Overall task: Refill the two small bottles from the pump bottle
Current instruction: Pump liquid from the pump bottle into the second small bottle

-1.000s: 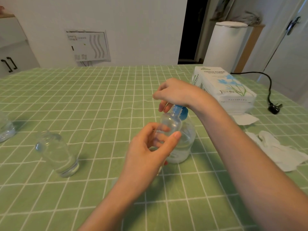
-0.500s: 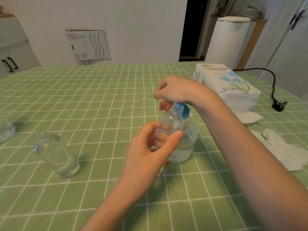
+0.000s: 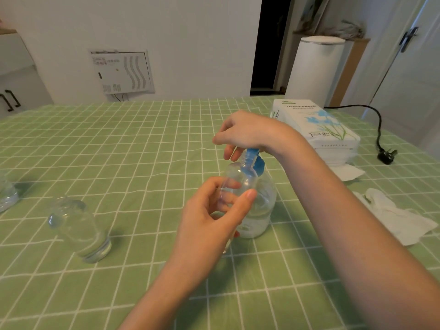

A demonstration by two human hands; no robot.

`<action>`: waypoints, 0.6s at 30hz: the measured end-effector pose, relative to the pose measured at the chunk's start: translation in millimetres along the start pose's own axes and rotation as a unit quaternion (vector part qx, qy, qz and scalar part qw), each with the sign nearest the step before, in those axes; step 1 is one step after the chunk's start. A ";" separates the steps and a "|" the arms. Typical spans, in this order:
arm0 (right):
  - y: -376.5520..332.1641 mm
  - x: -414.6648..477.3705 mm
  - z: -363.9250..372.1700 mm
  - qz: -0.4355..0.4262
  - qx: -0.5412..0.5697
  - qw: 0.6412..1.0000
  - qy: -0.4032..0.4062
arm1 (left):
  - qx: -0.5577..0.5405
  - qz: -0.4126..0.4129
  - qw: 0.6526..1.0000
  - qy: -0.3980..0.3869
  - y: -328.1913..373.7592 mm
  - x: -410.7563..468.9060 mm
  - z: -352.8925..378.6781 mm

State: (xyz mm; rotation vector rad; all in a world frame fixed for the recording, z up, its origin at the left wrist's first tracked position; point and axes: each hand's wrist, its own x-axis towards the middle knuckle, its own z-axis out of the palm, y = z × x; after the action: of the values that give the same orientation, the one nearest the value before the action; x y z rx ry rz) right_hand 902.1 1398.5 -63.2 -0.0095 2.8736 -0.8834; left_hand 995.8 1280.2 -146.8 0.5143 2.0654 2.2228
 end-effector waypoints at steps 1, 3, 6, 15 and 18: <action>0.0 0.3 0.6 0.000 0.001 1.000 0.000 | 0.000 0.000 1.000 0.002 0.2 -0.1 0.3; 0.2 1.3 1.5 0.006 -0.003 1.000 -0.002 | -0.003 -0.002 1.000 0.003 -0.5 -0.1 1.0; 1.6 1.2 2.9 0.018 -0.004 1.000 -0.005 | -0.009 -0.007 1.000 -0.001 -2.3 -1.2 1.0; 6.7 1.1 10.4 0.020 -0.006 1.000 -0.006 | -0.010 -0.017 1.000 0.005 -6.5 -3.5 0.1; 3.1 0.8 5.8 0.006 -0.014 1.000 0.014 | -0.004 -0.011 1.000 0.005 -3.7 -2.2 1.0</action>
State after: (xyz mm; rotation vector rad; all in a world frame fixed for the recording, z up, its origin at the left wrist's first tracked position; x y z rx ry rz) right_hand 902.2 1397.8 -69.7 0.0170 2.9089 -0.8471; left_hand 997.6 1280.9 -150.8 0.4804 2.0546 2.2259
